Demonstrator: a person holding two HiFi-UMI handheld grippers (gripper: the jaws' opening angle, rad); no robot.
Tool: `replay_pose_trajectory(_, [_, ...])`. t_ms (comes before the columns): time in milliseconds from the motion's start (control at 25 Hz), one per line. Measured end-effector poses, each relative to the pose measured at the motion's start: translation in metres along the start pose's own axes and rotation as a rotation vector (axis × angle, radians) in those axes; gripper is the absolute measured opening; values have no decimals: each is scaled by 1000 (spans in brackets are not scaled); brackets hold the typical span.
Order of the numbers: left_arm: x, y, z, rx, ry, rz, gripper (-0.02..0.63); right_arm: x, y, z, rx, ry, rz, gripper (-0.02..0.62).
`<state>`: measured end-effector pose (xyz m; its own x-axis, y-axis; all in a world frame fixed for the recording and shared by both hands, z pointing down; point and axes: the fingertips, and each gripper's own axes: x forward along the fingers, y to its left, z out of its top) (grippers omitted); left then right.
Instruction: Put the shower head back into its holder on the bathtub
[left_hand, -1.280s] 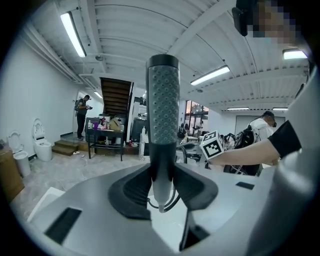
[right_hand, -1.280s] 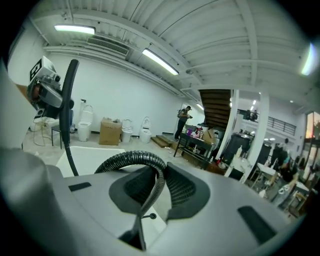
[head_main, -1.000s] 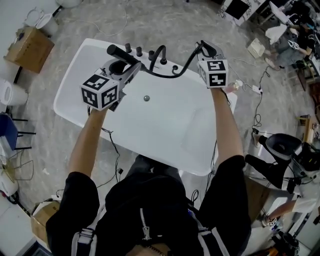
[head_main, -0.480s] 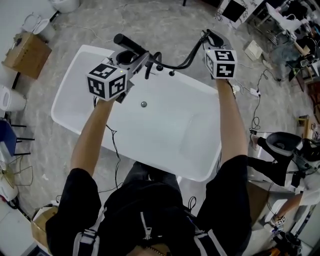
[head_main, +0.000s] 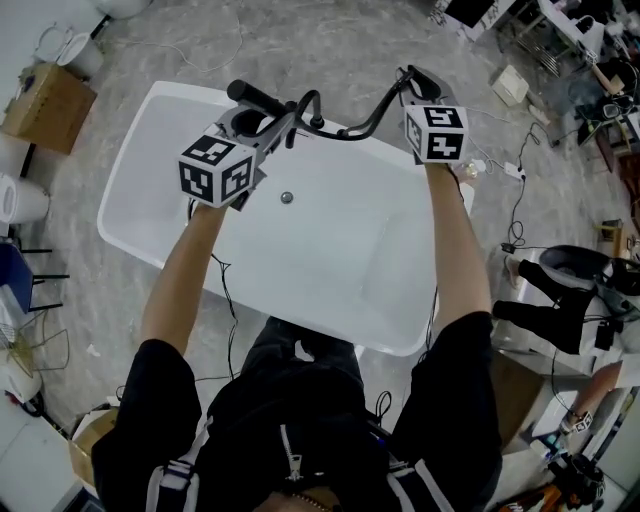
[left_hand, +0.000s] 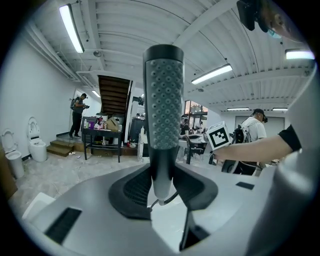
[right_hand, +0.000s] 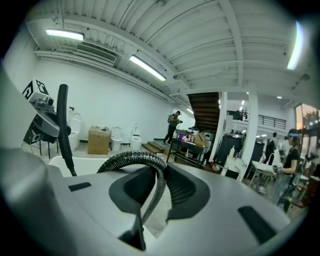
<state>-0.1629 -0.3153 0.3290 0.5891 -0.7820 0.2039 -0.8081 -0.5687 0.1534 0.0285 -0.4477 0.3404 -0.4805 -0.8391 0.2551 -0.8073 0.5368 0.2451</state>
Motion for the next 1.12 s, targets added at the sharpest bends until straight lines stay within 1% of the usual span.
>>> replay_pose_trajectory(240, [8,10,-21,-4,14,5,150,12,16,-31,22,37,24,75])
replay_pose_trajectory(520, [20,19,-34,28,12,-1,150,34,24,-53,40,63,46,75])
replay_pose_trajectory(800, [31,33,-54,2,4,19,150,52,23,-77,55,87,61,75])
replay_pose_trajectory(1120, [38,42,-71,10,-19,37,150,64,34,-112,79,103,71,75])
